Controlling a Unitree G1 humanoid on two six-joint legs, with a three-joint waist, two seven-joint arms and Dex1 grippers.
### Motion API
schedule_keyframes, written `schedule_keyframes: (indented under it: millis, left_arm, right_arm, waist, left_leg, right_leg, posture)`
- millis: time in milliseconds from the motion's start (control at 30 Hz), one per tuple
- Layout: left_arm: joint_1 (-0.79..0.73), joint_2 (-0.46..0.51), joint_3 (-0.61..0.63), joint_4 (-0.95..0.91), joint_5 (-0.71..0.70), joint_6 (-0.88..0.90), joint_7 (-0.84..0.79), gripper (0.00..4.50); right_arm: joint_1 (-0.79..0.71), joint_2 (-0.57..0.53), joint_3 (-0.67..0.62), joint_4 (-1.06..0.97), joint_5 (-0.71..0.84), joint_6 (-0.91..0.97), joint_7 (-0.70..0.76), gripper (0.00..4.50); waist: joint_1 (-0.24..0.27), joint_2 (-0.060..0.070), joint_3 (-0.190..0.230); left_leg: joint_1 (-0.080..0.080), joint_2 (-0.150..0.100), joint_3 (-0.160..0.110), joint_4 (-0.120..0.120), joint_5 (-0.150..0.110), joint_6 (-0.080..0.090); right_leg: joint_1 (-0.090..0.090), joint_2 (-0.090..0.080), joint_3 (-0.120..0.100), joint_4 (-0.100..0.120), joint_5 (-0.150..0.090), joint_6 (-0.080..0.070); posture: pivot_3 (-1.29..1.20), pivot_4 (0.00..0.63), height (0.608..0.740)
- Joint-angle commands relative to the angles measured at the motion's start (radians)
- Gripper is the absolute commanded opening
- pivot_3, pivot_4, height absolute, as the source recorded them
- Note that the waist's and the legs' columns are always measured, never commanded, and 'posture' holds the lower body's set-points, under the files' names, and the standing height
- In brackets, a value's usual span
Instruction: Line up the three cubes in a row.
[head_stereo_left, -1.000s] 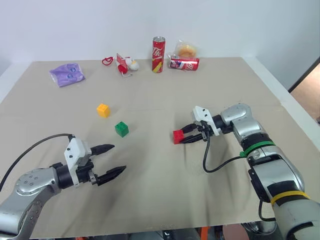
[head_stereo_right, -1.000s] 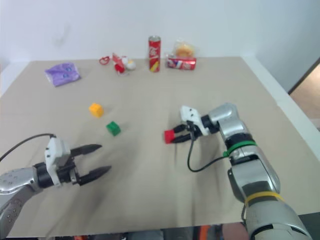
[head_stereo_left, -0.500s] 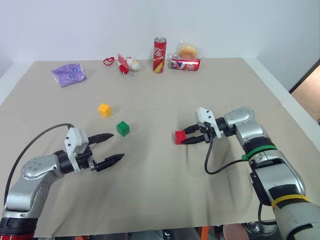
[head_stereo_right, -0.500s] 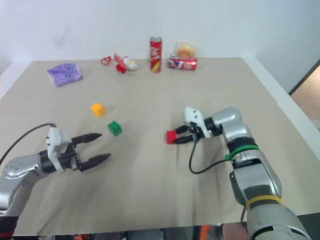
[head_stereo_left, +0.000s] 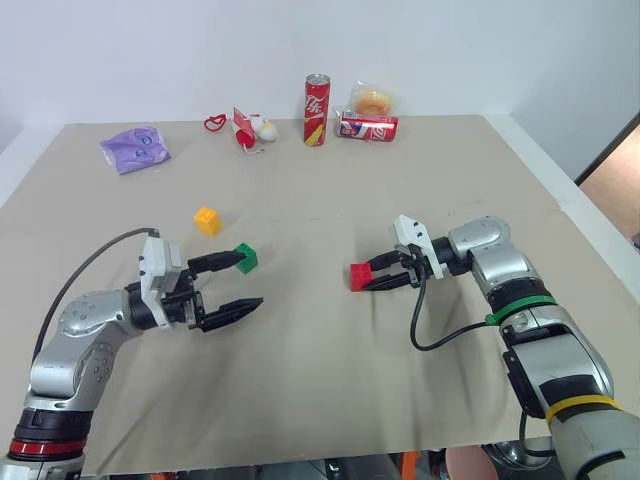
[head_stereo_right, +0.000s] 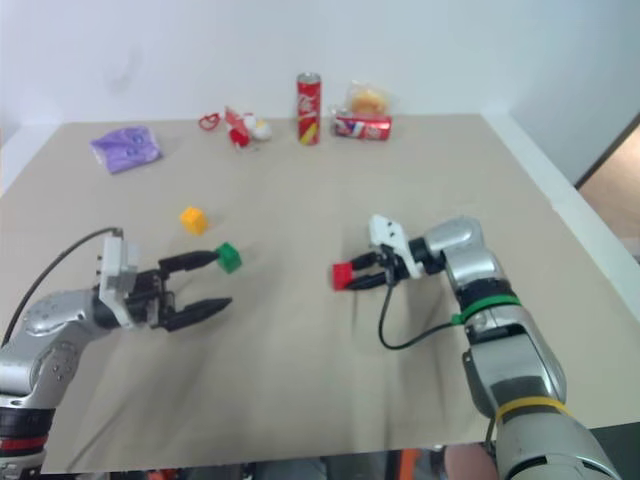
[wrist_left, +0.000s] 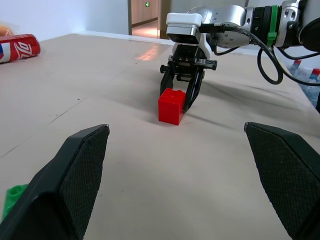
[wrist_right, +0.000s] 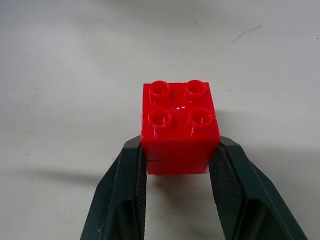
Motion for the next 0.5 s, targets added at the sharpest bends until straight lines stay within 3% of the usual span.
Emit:
schedule_keyframes:
  millis: [33, 333, 367, 500]
  left_arm:
    - [-0.001, -0.002, 0.008, -0.046, -0.023, 0.004, -0.001, 4.5]
    - [0.004, 0.003, 0.016, -0.082, -0.049, 0.027, 0.008, 4.5]
    - [0.005, 0.002, 0.015, -0.085, -0.049, 0.027, 0.01, 4.5]
    - [0.013, -0.001, 0.016, -0.098, -0.047, 0.027, 0.019, 4.5]
  right_arm:
    - [-0.004, -0.008, -0.002, 0.008, -0.015, -0.022, 0.05, 1.2]
    - [-0.04, 0.032, 0.007, 0.103, -0.048, -0.072, 0.013, 1.2]
    - [-0.044, 0.038, 0.006, 0.116, -0.055, -0.083, 0.0, 2.21]
    - [-0.065, 0.054, -0.005, 0.159, -0.074, -0.107, -0.032, 3.66]
  waist:
    - [0.0, 0.0, 0.0]
    - [-0.003, 0.0, 0.0]
    - [-0.004, 0.0, 0.0]
    - [-0.009, -0.002, -0.001]
  left_leg:
    - [0.0, 0.0, 0.0, 0.0, 0.0, 0.0]
    - [0.002, 0.0, 0.0, 0.001, 0.0, 0.0]
    - [0.003, 0.0, 0.0, 0.001, 0.0, 0.0]
    - [0.004, 0.001, 0.0, 0.002, 0.0, 0.0]
  right_leg:
    - [0.0, 0.0, 0.0, 0.0, 0.0, 0.0]
    - [0.002, 0.0, 0.0, 0.0, 0.001, -0.001]
    - [0.002, 0.0, 0.0, 0.0, 0.001, -0.001]
    - [0.003, 0.001, 0.001, 0.0, 0.002, -0.001]
  posture:
    - [0.0, 0.15, 0.74]
    - [0.0, 0.15, 0.74]
    - [0.0, 0.15, 0.74]
    - [0.0, 0.15, 0.74]
